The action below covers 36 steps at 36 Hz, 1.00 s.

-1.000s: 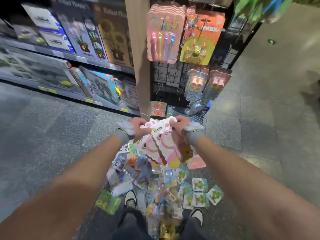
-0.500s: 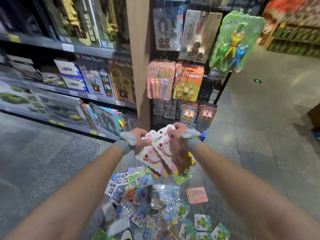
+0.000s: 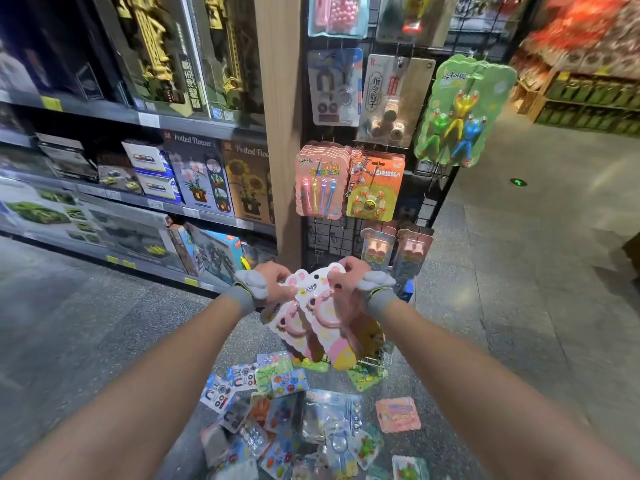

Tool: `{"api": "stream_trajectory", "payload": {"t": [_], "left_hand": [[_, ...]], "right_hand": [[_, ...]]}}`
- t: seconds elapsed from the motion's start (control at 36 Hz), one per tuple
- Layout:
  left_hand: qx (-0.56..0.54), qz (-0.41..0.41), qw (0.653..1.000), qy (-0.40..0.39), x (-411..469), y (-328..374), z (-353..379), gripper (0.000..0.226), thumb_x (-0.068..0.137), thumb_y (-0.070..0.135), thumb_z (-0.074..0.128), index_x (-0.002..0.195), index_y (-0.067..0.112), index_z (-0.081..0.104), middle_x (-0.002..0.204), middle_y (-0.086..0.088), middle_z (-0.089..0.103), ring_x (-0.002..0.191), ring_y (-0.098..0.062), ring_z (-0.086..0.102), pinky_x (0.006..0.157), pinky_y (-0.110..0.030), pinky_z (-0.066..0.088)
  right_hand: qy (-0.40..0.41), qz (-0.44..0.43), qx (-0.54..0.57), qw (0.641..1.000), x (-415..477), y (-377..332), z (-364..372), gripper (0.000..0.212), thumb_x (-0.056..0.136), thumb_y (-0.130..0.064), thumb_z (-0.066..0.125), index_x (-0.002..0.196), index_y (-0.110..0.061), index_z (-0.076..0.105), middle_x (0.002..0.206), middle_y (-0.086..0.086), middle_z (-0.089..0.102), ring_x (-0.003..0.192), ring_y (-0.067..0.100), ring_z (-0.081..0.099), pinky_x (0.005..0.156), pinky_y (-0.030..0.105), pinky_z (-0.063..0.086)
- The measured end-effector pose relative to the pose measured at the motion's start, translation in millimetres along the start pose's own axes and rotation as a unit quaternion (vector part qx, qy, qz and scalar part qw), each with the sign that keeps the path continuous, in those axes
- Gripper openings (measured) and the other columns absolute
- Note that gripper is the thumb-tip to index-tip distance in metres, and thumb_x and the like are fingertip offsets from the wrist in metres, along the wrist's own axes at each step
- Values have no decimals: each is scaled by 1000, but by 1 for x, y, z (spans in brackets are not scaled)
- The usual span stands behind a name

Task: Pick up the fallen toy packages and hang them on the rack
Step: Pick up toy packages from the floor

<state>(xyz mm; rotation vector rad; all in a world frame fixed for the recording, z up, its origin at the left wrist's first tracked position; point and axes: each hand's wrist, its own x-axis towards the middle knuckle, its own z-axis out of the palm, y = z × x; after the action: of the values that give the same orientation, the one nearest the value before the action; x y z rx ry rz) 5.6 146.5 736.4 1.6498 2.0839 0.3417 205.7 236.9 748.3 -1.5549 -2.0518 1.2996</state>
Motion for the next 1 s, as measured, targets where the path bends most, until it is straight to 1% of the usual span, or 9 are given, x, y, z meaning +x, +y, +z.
{"api": "stream_trajectory", "payload": {"t": [0.14, 0.25, 0.42, 0.56, 0.64, 0.69, 0.75, 0.86, 1.0], "left_hand": [[-8, -15, 1000, 20, 6, -3, 1, 34, 86, 43, 68, 62, 27, 49, 60, 9, 42, 60, -14, 41, 55, -29, 29], [-12, -25, 999, 18, 7, -7, 4, 34, 85, 46, 66, 64, 25, 51, 61, 7, 44, 59, -14, 41, 56, -30, 29], [-24, -23, 999, 7, 21, -13, 13, 39, 83, 47, 65, 59, 23, 46, 58, 5, 40, 58, -17, 38, 58, -30, 27], [-31, -35, 999, -4, 30, -12, 16, 31, 83, 49, 67, 70, 22, 59, 64, 3, 53, 61, -15, 46, 57, -32, 35], [-20, -37, 999, -7, 41, -20, 20, 53, 67, 63, 57, 79, 12, 66, 69, -6, 60, 61, -16, 47, 57, -40, 41], [-10, -34, 999, -7, 46, -23, 21, 54, 65, 60, 55, 79, 8, 64, 65, 0, 50, 60, -17, 42, 56, -35, 33], [-2, -42, 999, -3, 51, -27, 19, 51, 64, 58, 55, 78, 10, 64, 66, 3, 49, 61, -18, 42, 58, -33, 32], [7, -49, 999, -7, 60, -37, 13, 31, 74, 51, 61, 73, 20, 57, 65, 2, 45, 59, -17, 39, 57, -32, 29], [3, -45, 999, 2, 67, -53, 8, 32, 81, 41, 67, 66, 18, 49, 61, 1, 40, 58, -17, 35, 56, -31, 25]], "right_hand": [[-13, -4, 12, 1000, 7, 0, 1, 16, 80, -18, 69, 95, -18, 62, 91, 3, 66, 70, 14, 56, 71, 36, 54], [-17, -1, 16, 1000, 12, 5, 4, 15, 82, -20, 69, 95, -18, 62, 87, 2, 66, 66, 13, 56, 66, 33, 53], [-25, -1, 18, 1000, 21, 13, 5, 14, 80, -18, 71, 90, -22, 62, 87, 2, 68, 71, 18, 61, 73, 40, 58], [-23, -6, -4, 1000, 29, 18, 1, 14, 82, -16, 67, 91, -23, 60, 92, 6, 69, 72, 21, 63, 67, 39, 57], [-22, -6, -23, 999, 37, 24, -6, 15, 79, -21, 64, 92, -27, 60, 89, 3, 66, 82, 26, 66, 71, 40, 56], [-11, 2, -17, 1000, 45, 27, -10, 14, 82, -18, 63, 93, -26, 60, 81, 1, 63, 75, 25, 64, 63, 35, 52], [2, 6, -16, 1000, 56, 28, -14, 13, 86, -13, 62, 95, -23, 60, 76, 0, 58, 69, 21, 56, 59, 32, 47], [16, 6, -37, 999, 77, 24, -23, 15, 89, -14, 62, 101, -21, 58, 81, -3, 52, 66, 16, 51, 59, 29, 45], [19, 28, -45, 998, 98, 21, -20, 17, 92, -15, 61, 107, -21, 58, 84, -1, 53, 65, 19, 51, 55, 28, 44]]}}
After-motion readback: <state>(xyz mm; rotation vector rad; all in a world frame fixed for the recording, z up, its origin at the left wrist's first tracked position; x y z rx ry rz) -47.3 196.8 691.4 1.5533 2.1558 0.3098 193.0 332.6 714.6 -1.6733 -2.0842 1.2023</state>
